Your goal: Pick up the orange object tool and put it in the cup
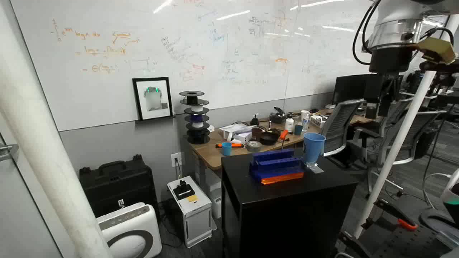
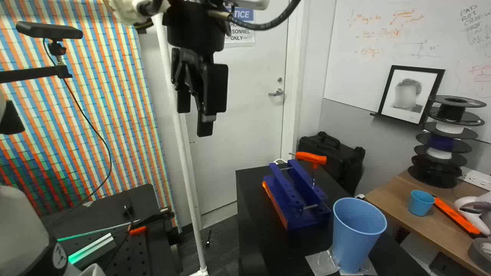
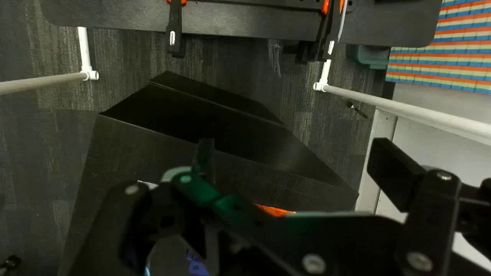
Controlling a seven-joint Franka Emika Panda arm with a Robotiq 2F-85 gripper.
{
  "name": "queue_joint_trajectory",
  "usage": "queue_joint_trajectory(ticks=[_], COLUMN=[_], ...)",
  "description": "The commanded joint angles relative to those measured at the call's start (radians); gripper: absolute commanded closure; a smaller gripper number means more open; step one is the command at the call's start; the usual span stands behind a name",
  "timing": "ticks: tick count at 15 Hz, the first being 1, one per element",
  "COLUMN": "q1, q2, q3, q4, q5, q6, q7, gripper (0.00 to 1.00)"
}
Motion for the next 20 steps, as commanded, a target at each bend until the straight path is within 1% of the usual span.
queue_joint_trajectory(ticks=[1, 6, 7, 8, 9, 13, 14, 17, 18, 20], q1=[-0.003, -0.003, -0.012, -0.021, -0.020, -0.039, -0.045, -0.054, -0.063, -0.071], q2=[0.000, -0.002, 0.010, 0.036, 0.078, 0.309, 0.368, 0.555, 0.613, 0.709], q3=[0.003, 0.003, 0.020, 0.040, 0.046, 0.085, 0.096, 0.124, 0.138, 0.146], q4=[0.002, 0.004, 0.005, 0.009, 0.028, 0.096, 0.113, 0.189, 0.218, 0.261], q5=[0.002, 0.002, 0.001, 0.010, 0.020, 0.041, 0.040, 0.043, 0.022, -0.015], q6=[-0.001, 0.000, 0.044, 0.146, 0.211, 0.547, 0.612, 0.762, 0.797, 0.875], q7=[-0.002, -0.002, 0.038, 0.098, 0.131, 0.314, 0.360, 0.492, 0.550, 0.651], gripper=[0.00, 0.00, 0.00, 0.00, 0.00, 0.00, 0.00, 0.00, 0.00, 0.00])
